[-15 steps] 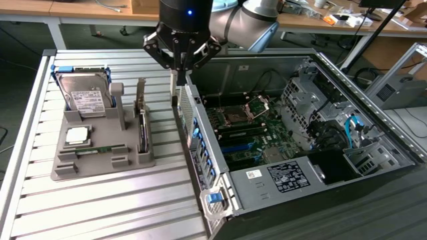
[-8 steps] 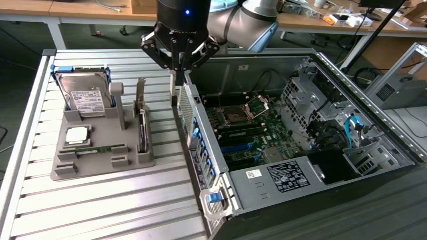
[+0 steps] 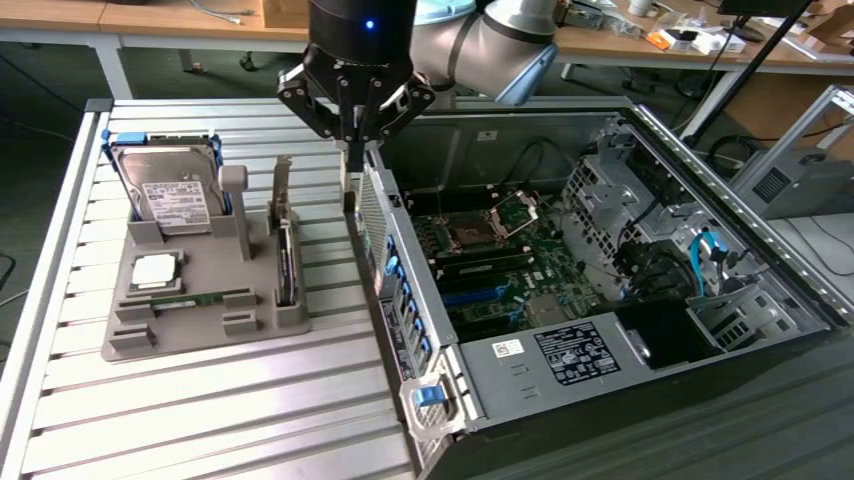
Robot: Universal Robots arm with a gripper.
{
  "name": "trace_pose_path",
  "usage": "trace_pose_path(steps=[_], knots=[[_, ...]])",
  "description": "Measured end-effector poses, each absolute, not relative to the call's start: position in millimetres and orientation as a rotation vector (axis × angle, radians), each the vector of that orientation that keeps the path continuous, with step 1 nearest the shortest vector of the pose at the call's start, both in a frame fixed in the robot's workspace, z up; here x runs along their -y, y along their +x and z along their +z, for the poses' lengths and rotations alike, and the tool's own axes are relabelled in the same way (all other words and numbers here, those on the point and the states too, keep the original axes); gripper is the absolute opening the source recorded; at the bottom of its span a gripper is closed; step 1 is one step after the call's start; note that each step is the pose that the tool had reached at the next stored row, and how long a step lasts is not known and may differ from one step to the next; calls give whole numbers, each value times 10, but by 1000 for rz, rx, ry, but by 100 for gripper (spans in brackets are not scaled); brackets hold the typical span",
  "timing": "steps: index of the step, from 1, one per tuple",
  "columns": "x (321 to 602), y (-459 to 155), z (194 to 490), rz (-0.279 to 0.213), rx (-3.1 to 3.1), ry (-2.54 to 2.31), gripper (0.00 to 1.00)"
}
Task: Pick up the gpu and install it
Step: 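Reach for the gpu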
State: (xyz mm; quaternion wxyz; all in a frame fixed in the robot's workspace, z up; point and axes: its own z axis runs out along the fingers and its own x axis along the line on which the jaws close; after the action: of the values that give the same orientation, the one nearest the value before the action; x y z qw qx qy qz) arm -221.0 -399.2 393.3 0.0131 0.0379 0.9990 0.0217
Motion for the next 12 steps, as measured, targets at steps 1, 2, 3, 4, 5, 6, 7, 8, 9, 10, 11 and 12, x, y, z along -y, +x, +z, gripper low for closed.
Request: trace_pose_path(steps=[1,2,3,4,5,6,7,8,9,10,11,12], knots=[[3992,-2212,3933,68,-3112,118,11],[3992,-2213,3933,68,-3113,118,11],[3992,-2216,3933,68,-3113,118,11],[3992,-2218,3933,68,-3113,118,11],[3992,-2221,3933,68,-3112,118,11],[3992,-2224,3933,68,-3112,118,11],[3992,-2226,3933,68,-3112,118,11],[3992,-2230,3933,68,-3112,118,11],[3992,-2232,3933,68,-3112,118,11],[3992,-2235,3933,68,-3112,118,11],[3992,-2239,3933,68,-3112,118,11],[3992,-2242,3933,68,-3112,118,11]])
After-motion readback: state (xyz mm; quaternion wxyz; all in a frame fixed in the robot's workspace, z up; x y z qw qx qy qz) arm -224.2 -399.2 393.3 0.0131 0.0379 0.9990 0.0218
